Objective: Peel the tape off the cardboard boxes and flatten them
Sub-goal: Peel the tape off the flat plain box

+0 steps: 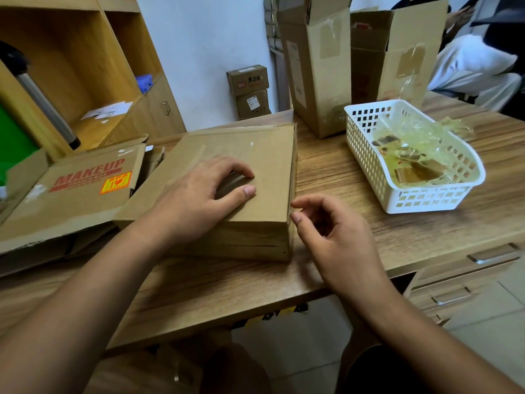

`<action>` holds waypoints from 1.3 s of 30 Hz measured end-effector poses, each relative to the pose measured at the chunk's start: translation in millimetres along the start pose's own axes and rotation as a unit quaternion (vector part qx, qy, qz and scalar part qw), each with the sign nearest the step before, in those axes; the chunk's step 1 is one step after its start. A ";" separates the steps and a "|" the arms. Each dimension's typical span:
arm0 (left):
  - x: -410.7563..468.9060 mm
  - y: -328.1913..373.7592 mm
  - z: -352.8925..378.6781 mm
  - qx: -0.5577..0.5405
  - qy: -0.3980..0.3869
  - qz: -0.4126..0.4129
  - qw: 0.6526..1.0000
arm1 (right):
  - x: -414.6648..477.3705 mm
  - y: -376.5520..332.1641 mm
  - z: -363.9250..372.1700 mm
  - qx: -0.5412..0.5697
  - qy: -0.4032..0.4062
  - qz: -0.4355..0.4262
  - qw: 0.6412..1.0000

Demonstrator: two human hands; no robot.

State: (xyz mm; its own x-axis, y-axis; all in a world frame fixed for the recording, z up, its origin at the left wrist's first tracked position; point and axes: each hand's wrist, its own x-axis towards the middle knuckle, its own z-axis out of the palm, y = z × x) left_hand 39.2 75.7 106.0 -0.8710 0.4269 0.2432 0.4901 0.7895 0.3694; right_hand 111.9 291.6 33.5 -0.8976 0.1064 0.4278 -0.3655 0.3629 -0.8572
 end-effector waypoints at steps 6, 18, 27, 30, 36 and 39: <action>-0.4 0.6 -0.3 0.005 -0.001 0.000 1.000 | -1.0 -5.2 -5.1 -0.032 -0.021 0.019 0.999; 2.9 -3.5 3.2 0.008 -0.004 -0.010 1.000 | -37.0 -22.9 -8.2 0.011 -0.077 0.028 0.997; 3.1 -1.2 2.4 0.010 -0.006 -0.016 1.000 | -28.4 -12.0 -18.8 0.013 -0.020 0.002 1.000; 3.5 -1.1 2.5 0.013 -0.003 -0.015 1.000 | -27.5 -9.5 -19.1 0.020 -0.003 -0.001 1.000; 6.2 -2.1 4.4 0.015 0.001 -0.024 1.000 | -25.3 -7.6 -17.0 0.002 0.053 -0.117 0.992; 7.5 -1.9 5.2 0.017 0.003 -0.028 0.999 | -28.3 -10.4 -13.7 -0.025 0.039 -0.183 0.982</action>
State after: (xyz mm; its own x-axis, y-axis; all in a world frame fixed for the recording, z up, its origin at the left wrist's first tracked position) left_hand 31.6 79.7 102.4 -0.8971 0.3787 0.2275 0.4384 0.8267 0.3528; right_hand 144.5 297.5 34.2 -0.6857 0.0295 0.7273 -0.6464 0.4346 -0.6271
